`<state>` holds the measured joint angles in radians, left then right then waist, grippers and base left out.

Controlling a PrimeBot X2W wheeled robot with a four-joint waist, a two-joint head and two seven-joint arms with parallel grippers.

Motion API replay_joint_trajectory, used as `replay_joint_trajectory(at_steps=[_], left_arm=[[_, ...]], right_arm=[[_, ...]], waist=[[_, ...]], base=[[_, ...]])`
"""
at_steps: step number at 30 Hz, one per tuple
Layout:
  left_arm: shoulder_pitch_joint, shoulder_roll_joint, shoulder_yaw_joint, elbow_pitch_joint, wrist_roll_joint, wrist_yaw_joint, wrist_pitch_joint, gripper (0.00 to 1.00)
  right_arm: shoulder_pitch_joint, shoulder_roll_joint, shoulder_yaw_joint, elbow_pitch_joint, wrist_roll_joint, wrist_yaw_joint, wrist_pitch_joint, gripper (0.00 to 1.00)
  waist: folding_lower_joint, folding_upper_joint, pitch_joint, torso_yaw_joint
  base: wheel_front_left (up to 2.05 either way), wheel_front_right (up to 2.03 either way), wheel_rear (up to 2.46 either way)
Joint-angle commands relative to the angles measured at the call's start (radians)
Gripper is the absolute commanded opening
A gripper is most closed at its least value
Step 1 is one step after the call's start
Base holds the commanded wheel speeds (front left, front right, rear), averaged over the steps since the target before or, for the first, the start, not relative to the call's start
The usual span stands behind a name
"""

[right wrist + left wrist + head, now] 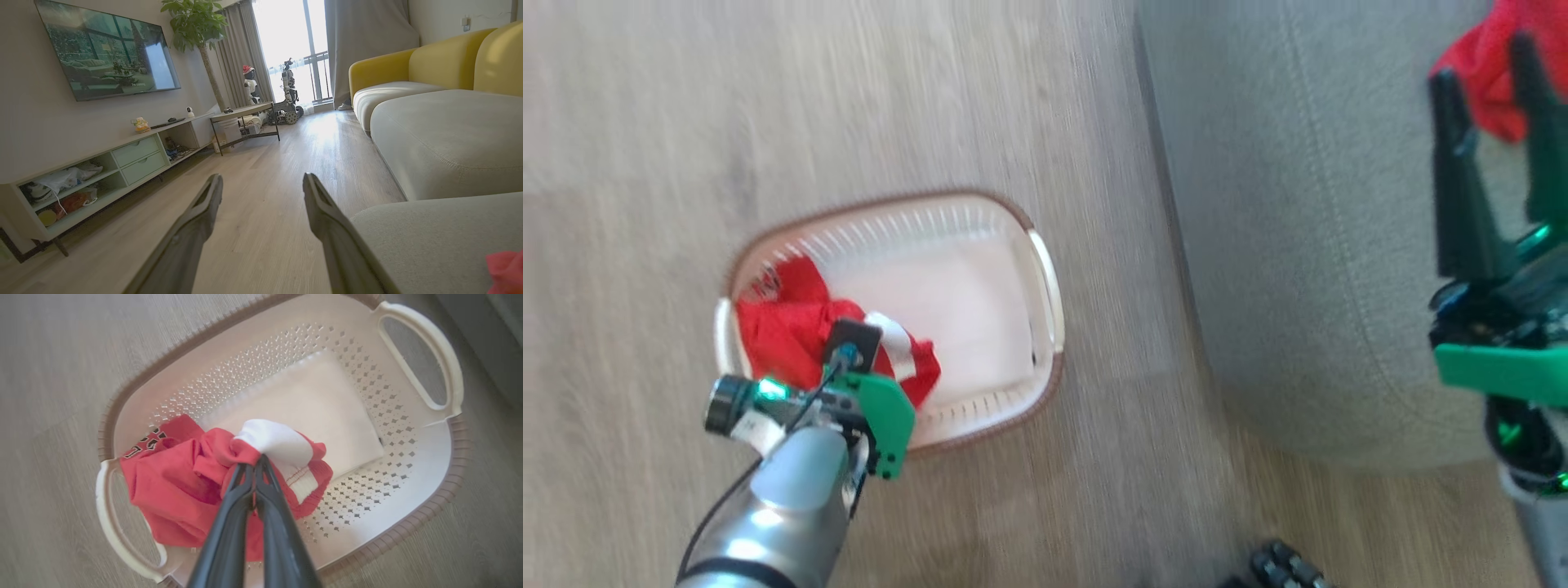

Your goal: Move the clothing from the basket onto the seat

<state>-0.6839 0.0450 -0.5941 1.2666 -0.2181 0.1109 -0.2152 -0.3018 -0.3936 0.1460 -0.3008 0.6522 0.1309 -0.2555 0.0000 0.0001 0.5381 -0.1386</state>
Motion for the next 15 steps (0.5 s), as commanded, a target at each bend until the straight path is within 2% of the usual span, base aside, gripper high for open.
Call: replay_joint_trajectory(at_steps=[1, 7, 15], left_arm=[[0.029, 0.009, 0.032, -0.027, -0.014, -0.006, -0.026, 0.00], [0.077, 0.011, 0.031, -0.089, -0.025, -0.016, -0.045, 0.00], [0.160, 0.044, 0.057, -0.300, -0.028, -0.004, -0.046, 0.00]], right_arm=[[0.035, -0.002, 0.020, -0.016, -0.009, 0.000, -0.006, 1.00], [0.084, 0.014, 0.026, 0.019, -0.032, 0.000, -0.006, 1.00], [0.137, 0.032, 0.036, 0.051, -0.054, 0.000, -0.006, 1.00]], waist=[[0.0000, -0.0001, -0.109, 0.034], [0.0000, -0.0001, -0.210, 0.069], [0.0000, -0.0001, -0.303, 0.104]], base=[[0.00, 0.00, 0.00], [0.00, 0.00, 0.00], [0.00, 0.00, 0.00]])
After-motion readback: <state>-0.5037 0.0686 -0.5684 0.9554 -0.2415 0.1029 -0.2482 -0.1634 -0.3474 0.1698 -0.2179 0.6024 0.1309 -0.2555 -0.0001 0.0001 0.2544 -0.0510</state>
